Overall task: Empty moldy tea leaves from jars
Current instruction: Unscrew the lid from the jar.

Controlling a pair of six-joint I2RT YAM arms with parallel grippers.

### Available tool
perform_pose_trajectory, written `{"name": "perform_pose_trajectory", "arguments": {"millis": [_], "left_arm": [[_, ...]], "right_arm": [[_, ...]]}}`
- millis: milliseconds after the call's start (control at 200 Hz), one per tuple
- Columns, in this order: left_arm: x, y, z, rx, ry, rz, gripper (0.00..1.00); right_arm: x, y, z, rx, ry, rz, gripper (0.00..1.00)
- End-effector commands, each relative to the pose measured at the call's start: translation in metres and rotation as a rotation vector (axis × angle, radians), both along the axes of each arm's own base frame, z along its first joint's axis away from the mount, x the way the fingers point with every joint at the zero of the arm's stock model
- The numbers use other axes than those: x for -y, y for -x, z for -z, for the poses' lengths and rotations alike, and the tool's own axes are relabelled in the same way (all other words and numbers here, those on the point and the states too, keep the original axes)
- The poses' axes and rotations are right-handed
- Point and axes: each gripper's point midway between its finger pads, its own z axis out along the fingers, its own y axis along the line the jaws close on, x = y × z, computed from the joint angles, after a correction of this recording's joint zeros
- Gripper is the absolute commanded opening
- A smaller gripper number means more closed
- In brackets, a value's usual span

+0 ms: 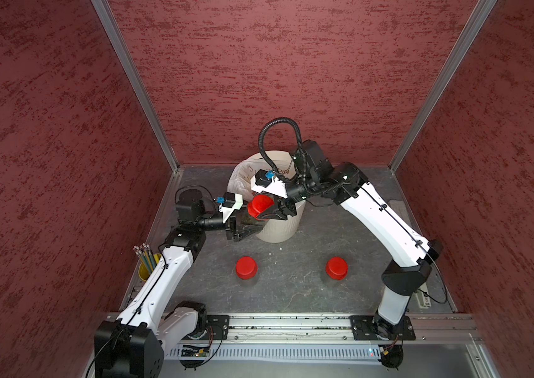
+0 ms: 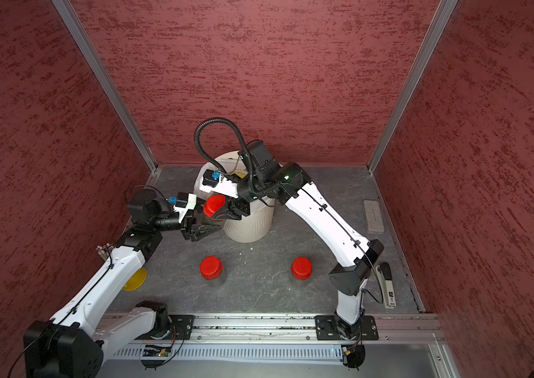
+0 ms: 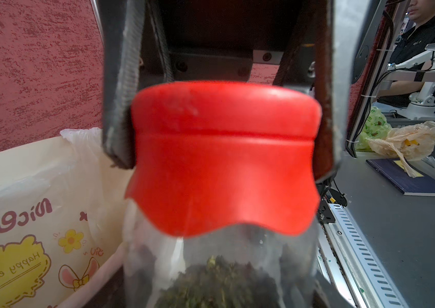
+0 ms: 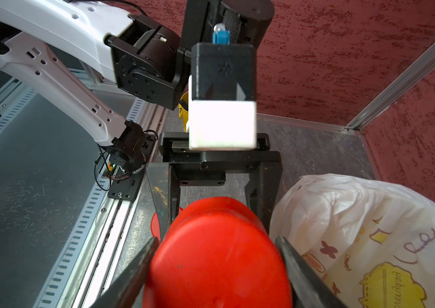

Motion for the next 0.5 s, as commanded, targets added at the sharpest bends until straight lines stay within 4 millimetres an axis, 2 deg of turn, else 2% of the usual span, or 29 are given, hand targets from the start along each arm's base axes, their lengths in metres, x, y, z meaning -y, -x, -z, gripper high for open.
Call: {"name": "perform_pose_trajectory", "arguments": {"millis": [0, 265, 396, 496], "left_arm": [[-0.002, -0.003, -0.007, -0.011, 0.007, -0.014, 0.64], [-0.003, -0.004, -0.006, -0.009, 0.004, -0.02, 0.64], [-0.003, -0.004, -0.006, -0.004, 0.002, -0.028, 0.64], [-0.004, -0.006, -0.005, 0.0, -0.001, -0.041, 0.64]], "right_arm": [[0.007, 0.006, -0.005, 0.012, 0.005, -0.017, 0.67], [0.002, -0.01, -0.041, -0.023, -0.124, 0.126, 0.94], [0.004, -0.016, -0.055, -0.047, -0.182, 0.207, 0.98], [0.007, -0.018, -0.058, -0.105, -0.211, 0.27, 0.98]]}}
